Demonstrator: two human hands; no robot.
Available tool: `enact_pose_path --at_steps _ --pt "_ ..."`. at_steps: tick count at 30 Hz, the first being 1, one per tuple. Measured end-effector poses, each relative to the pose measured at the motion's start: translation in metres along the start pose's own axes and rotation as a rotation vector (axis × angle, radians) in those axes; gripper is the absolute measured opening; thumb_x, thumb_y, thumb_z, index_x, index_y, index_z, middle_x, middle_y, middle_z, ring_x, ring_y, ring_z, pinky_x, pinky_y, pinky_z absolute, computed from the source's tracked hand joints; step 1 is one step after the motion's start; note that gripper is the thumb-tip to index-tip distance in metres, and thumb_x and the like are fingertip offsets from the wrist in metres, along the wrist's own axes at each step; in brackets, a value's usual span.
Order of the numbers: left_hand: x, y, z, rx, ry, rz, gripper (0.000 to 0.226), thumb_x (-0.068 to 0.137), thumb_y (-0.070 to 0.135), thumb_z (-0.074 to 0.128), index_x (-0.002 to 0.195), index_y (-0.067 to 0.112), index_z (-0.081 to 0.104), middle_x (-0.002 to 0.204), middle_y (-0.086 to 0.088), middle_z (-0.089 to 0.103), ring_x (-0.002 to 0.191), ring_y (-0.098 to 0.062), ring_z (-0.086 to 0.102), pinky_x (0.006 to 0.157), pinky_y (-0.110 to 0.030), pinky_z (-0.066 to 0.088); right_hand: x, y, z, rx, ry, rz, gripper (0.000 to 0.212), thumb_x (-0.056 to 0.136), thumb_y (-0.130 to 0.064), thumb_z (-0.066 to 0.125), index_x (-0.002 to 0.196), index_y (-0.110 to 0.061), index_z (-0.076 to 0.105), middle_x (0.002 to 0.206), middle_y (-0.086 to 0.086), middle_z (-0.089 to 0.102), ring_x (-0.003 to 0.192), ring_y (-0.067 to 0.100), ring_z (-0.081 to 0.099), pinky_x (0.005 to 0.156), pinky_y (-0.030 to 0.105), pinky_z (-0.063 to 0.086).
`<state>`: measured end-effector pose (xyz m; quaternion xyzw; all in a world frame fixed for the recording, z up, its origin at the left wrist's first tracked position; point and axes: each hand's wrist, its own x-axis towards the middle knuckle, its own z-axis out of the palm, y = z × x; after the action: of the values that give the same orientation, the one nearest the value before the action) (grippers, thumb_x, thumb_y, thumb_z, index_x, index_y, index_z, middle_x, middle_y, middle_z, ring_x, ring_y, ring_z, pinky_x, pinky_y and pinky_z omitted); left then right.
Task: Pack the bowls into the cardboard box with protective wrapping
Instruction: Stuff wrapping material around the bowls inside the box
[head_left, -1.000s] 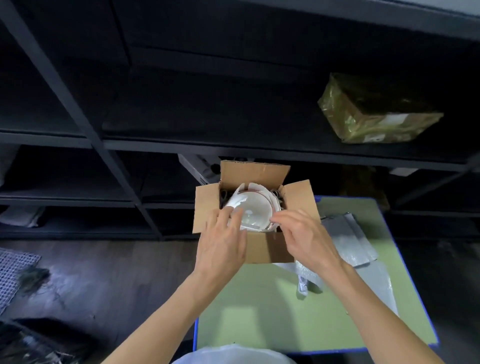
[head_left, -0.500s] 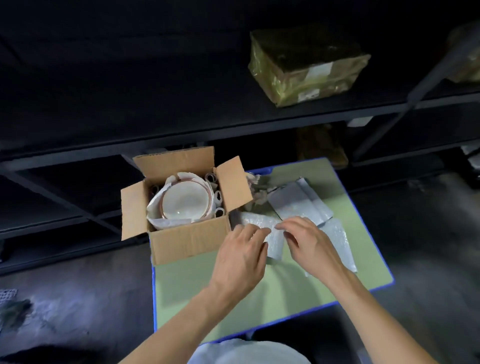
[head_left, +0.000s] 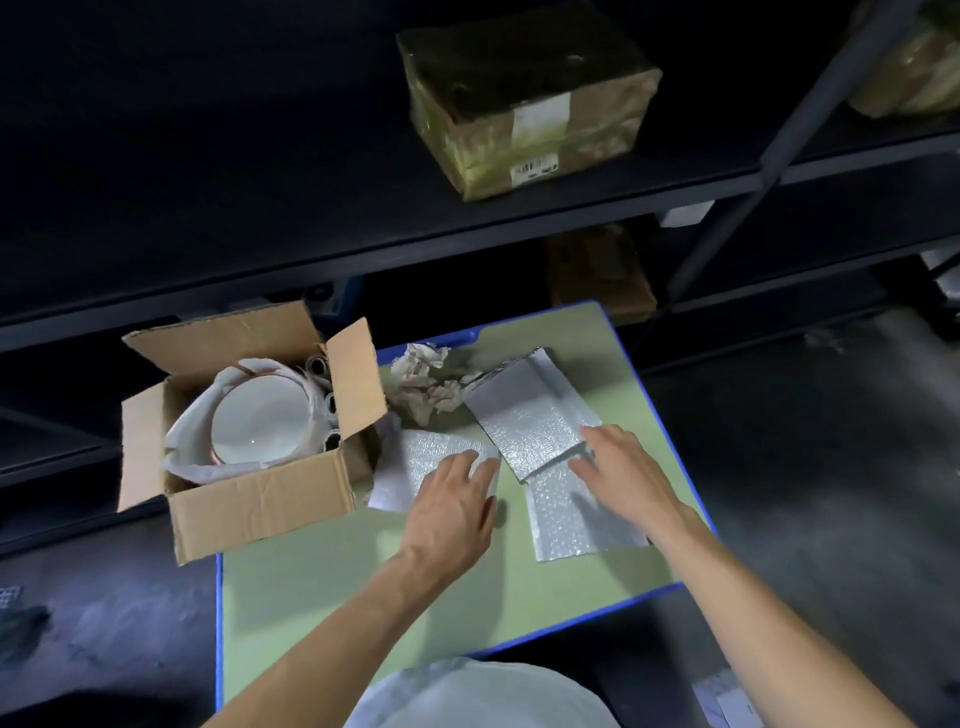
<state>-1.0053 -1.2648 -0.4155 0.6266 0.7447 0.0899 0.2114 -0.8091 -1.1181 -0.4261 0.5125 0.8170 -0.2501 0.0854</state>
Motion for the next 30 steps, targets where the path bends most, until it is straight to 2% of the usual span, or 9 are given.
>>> enact_pose_path --at_steps 4,7,10,14,18,22,25,27,30 --pt "-0.001 0.002 0.001 -0.005 -0.01 -0.062 0.045 0.098 0.029 0.044 0.143 0.02 0.043 0.144 -0.007 0.043 0.129 -0.028 0.04 0.105 -0.036 0.036 0.037 -0.009 0.002 -0.034 -0.007 0.032 0.067 0.094 -0.054 0.056 0.143 -0.01 0.041 0.137 0.009 0.048 0.126 0.029 0.042 0.091 0.044 0.049" --pt "-0.009 0.0 0.002 -0.013 -0.022 -0.103 0.046 0.099 0.03 0.042 0.144 0.02 0.042 0.146 -0.006 0.041 0.131 -0.026 0.038 0.106 -0.036 0.035 0.058 -0.022 0.014 -0.117 0.01 0.064 0.076 0.087 -0.061 0.061 0.137 -0.006 0.044 0.131 0.012 0.05 0.121 0.032 0.045 0.09 0.042 0.048" --pt "-0.017 -0.003 0.002 -0.031 -0.016 -0.128 0.046 0.1 0.03 0.041 0.145 0.021 0.041 0.144 -0.005 0.042 0.131 -0.025 0.038 0.106 -0.035 0.035 0.069 -0.032 0.027 -0.188 0.071 0.065 0.063 0.087 -0.051 0.067 0.127 -0.006 0.047 0.124 0.012 0.051 0.115 0.031 0.05 0.089 0.038 0.046" --pt "-0.022 -0.007 0.002 -0.082 0.034 -0.136 0.044 0.1 0.028 0.043 0.143 0.018 0.046 0.14 -0.006 0.047 0.128 -0.027 0.042 0.105 -0.037 0.037 0.066 -0.038 0.026 -0.073 0.149 0.041 0.032 0.094 -0.027 0.061 0.118 -0.01 0.048 0.113 0.011 0.06 0.103 0.031 0.058 0.079 0.038 0.047" --pt "-0.016 -0.007 -0.003 -0.136 0.113 -0.114 0.044 0.099 0.026 0.045 0.141 0.016 0.049 0.137 -0.007 0.05 0.125 -0.027 0.044 0.103 -0.038 0.039 0.055 -0.034 0.003 0.133 0.181 0.031 0.027 0.096 -0.027 0.057 0.12 -0.018 0.049 0.105 0.004 0.06 0.088 0.027 0.058 0.07 0.038 0.049" --pt "-0.004 -0.004 -0.019 -0.2 0.199 -0.055 0.044 0.099 0.023 0.047 0.142 0.015 0.047 0.14 -0.008 0.047 0.127 -0.027 0.043 0.107 -0.036 0.037 0.04 -0.033 -0.029 0.325 0.146 0.002 0.03 0.094 -0.028 0.058 0.123 -0.03 0.051 0.107 -0.005 0.06 0.09 0.02 0.058 0.073 0.038 0.05" --pt "0.005 0.003 -0.041 -0.269 0.328 0.009 0.054 0.097 0.024 0.056 0.148 0.012 0.041 0.148 -0.01 0.041 0.137 -0.026 0.037 0.113 -0.039 0.034 0.024 -0.031 -0.055 0.357 0.061 -0.089 0.032 0.091 -0.023 0.062 0.119 -0.038 0.056 0.106 -0.014 0.064 0.093 0.011 0.059 0.079 0.033 0.049" --pt "0.01 0.007 -0.058 -0.264 0.38 0.064 0.067 0.095 0.032 0.063 0.153 0.013 0.034 0.155 -0.011 0.032 0.144 -0.026 0.029 0.117 -0.039 0.03 0.012 -0.033 -0.071 0.322 -0.063 -0.172 0.034 0.09 -0.024 0.064 0.115 -0.046 0.057 0.1 -0.021 0.066 0.09 0.0 0.06 0.078 0.024 0.048" --pt "0.016 0.011 -0.081 -0.159 0.308 0.158 0.086 0.09 0.052 0.065 0.157 0.019 0.022 0.16 -0.007 0.022 0.15 -0.024 0.017 0.121 -0.037 0.02 -0.002 -0.046 -0.084 0.251 -0.208 -0.252 0.034 0.092 -0.027 0.062 0.114 -0.052 0.056 0.102 -0.024 0.066 0.094 -0.006 0.059 0.078 0.018 0.047"
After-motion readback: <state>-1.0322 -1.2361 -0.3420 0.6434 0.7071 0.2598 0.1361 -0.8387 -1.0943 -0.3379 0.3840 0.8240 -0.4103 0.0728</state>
